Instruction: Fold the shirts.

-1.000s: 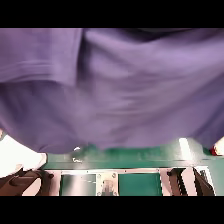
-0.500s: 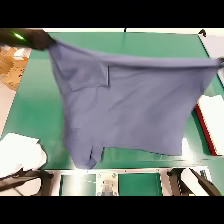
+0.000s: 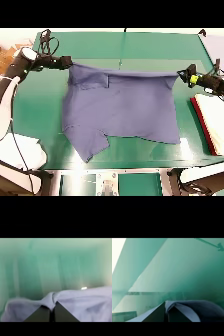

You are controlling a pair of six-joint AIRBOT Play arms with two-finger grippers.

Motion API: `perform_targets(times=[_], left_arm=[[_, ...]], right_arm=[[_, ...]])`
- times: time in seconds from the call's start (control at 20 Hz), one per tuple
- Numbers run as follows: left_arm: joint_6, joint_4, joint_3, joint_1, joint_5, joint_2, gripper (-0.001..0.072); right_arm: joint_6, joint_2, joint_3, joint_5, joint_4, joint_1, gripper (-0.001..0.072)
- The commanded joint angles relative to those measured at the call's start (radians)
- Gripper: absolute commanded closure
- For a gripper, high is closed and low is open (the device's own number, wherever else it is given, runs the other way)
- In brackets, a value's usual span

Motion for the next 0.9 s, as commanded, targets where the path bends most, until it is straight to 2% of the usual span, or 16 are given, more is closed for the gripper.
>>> perform_targets(times=[0.0,0.3,0.5,0.7,0.85], left_arm=[[0.011,-0.085,-0.002,0.0,0.169,-0.029,0.0683],[0.16,-0.283,-0.002,0.001,0.242,-0.029,0.0683],[0.16,-0.282,-0.002,0.001,0.212,-0.029,0.0683],[0.145,-0.159,-0.002,0.009,-0.034,-0.029,0.0683],[0.047,-0.038,-0.002,0.028,-0.235,-0.028,0.0683]], right_arm=[[0.048,-0.147,0.212,0.024,0.011,0.032,0.0697],[0.048,-0.161,0.283,-0.039,-0.008,0.051,0.0698],[0.047,-0.16,0.283,-0.016,-0.046,0.048,0.0698],[0.048,-0.159,0.283,0.189,-0.103,0.019,0.0699],[0.108,-0.158,0.283,0.336,-0.288,0.006,0.0699]])
